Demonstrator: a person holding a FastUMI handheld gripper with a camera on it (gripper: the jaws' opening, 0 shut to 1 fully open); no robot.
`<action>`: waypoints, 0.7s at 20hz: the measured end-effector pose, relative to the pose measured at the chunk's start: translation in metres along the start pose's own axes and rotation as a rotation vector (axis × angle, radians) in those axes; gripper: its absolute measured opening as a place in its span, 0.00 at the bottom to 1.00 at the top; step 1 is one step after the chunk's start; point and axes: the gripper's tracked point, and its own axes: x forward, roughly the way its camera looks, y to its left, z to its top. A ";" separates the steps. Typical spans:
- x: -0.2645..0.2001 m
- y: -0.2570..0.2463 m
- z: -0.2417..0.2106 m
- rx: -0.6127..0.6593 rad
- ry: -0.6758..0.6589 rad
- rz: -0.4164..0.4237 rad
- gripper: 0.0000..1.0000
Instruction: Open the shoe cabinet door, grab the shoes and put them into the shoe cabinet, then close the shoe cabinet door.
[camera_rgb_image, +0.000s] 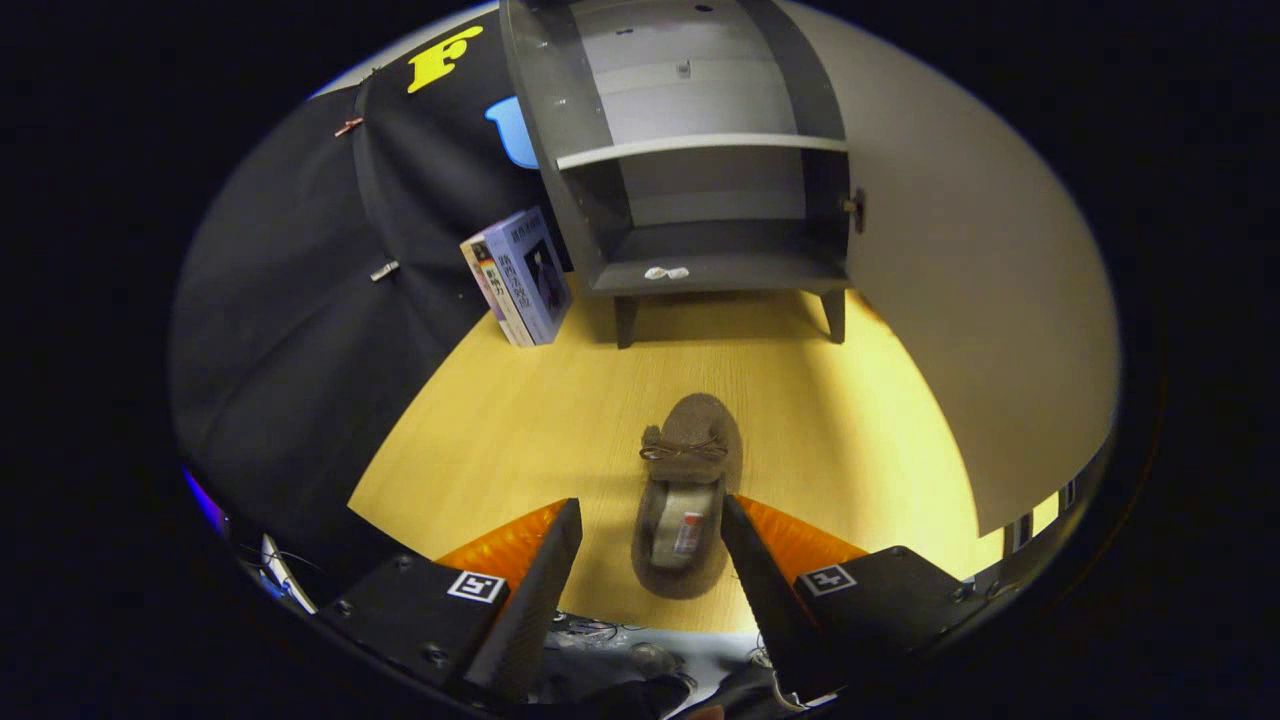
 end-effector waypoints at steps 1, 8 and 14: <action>0.014 0.000 -0.007 0.001 0.013 -0.008 0.91; 0.101 0.000 -0.037 0.042 0.070 -0.087 0.83; 0.143 -0.023 -0.026 0.003 -0.011 -0.256 0.40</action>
